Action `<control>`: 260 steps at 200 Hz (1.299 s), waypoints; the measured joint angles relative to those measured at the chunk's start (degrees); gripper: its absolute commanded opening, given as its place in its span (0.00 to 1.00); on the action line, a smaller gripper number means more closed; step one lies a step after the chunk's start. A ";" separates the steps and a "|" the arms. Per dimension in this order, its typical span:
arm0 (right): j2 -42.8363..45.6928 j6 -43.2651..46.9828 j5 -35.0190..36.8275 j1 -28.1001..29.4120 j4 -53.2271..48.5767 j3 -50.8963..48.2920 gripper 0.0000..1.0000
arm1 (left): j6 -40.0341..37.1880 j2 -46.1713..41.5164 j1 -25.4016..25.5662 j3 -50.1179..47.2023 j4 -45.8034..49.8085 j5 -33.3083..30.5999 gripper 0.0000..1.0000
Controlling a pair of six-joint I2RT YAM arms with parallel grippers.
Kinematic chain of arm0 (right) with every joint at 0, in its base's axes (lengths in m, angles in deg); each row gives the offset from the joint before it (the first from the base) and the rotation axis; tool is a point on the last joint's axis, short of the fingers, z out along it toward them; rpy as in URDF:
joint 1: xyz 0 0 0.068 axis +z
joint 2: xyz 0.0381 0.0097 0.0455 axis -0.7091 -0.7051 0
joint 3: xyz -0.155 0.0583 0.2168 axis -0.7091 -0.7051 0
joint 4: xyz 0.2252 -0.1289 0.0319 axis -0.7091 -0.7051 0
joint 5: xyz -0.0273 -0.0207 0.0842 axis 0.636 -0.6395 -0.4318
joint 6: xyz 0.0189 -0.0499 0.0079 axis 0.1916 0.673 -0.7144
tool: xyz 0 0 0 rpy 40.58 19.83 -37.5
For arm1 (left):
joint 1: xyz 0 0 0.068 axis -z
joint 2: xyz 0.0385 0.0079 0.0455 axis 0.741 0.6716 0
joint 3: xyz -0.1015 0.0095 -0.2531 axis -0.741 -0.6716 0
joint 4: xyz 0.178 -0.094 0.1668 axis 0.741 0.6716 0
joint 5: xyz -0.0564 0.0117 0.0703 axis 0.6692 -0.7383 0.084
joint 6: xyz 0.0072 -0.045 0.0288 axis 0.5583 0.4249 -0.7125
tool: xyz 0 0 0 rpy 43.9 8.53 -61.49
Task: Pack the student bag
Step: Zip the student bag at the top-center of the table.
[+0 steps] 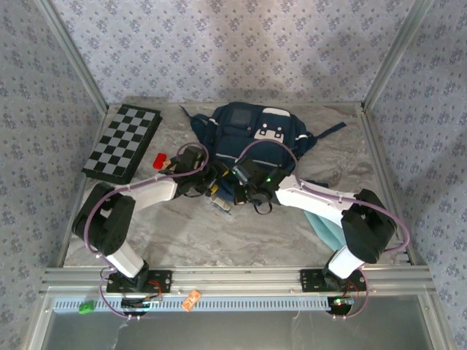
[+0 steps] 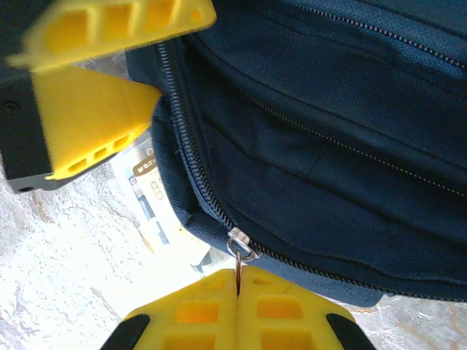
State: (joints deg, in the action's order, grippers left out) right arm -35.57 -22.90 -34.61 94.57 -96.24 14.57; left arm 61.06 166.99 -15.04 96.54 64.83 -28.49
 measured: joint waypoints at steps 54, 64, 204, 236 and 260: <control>0.00 -0.57 1.75 -0.42 -0.20 0.00 0.00 | 1.66 1.95 0.72 0.26 -0.83 -0.92 0.04; 0.02 -0.59 2.14 -0.42 -0.28 0.00 0.00 | 1.11 1.95 0.55 0.26 -0.87 -0.92 0.00; 6.51 3.08 3.76 -4.59 -3.41 -4.61 0.00 | -10.12 -0.74 -7.96 5.27 8.37 1.36 0.00; 4.11 4.92 0.46 -4.26 -1.31 -2.54 0.00 | -13.44 0.52 -11.17 9.64 11.78 1.66 0.02; -0.02 5.07 -0.68 -3.89 -0.17 -0.15 0.00 | -14.82 0.66 -12.22 10.36 11.85 1.36 0.23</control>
State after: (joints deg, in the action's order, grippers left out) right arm -35.59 -17.83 -35.29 90.68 -96.41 14.42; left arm 46.24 167.65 -27.26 106.90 76.68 -27.14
